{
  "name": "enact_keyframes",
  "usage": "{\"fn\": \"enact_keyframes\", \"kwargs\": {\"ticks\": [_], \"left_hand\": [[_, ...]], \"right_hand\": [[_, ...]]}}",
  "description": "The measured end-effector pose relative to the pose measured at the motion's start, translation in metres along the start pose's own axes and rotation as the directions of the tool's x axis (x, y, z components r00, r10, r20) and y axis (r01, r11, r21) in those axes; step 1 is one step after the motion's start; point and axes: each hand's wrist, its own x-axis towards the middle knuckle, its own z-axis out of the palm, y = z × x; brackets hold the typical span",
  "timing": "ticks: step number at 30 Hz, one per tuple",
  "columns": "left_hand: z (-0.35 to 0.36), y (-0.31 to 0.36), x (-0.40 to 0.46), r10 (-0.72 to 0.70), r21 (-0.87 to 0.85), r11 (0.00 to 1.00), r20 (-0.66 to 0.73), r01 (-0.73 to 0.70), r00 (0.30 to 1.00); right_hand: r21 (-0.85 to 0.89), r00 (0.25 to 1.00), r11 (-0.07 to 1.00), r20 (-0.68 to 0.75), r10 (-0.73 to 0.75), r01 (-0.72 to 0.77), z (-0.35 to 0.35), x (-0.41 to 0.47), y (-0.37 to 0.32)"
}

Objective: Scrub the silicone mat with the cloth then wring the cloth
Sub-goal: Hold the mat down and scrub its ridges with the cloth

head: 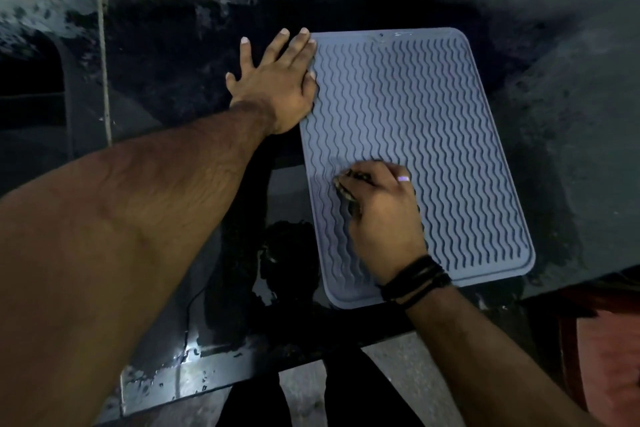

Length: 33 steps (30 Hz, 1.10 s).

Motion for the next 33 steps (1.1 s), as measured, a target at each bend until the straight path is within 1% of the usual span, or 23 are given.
{"fn": "enact_keyframes", "kwargs": {"ticks": [3,8,11,14,20,26,29,33], "left_hand": [[0.0,0.0,0.0,0.003,0.004,1.0,-0.006,-0.003,1.0],[-0.002,0.001,0.0,0.002,-0.003,1.0,0.004,-0.002,1.0],[-0.001,0.001,0.0,0.005,0.0,1.0,0.003,-0.005,1.0],[-0.002,0.0,0.0,0.003,0.0,1.0,0.007,-0.003,1.0],[-0.003,0.0,-0.002,0.016,0.002,1.0,-0.002,-0.016,1.0],[-0.002,0.001,-0.002,0.024,0.005,1.0,-0.011,-0.024,1.0],[-0.003,0.001,-0.003,0.014,0.002,1.0,-0.015,-0.014,1.0],[-0.005,0.002,-0.004,0.018,-0.007,1.0,-0.019,-0.018,1.0]], "right_hand": [[0.0,0.999,1.0,0.031,0.007,-0.007,-0.001,0.002,-0.002],[0.006,0.999,1.0,-0.051,-0.015,0.015,0.0,-0.037,0.004],[-0.009,0.999,0.999,-0.034,-0.032,0.031,-0.001,-0.026,0.005],[-0.001,1.0,1.0,-0.01,-0.013,0.013,-0.002,-0.016,0.003],[0.02,0.998,1.0,-0.057,-0.006,0.007,0.0,-0.061,0.005],[0.014,1.0,1.0,-0.03,-0.004,0.004,-0.004,-0.042,0.001],[0.008,1.0,1.0,-0.008,-0.011,0.011,-0.003,-0.062,0.006],[0.043,0.999,0.999,-0.037,-0.011,0.013,-0.004,-0.091,0.01]]}}
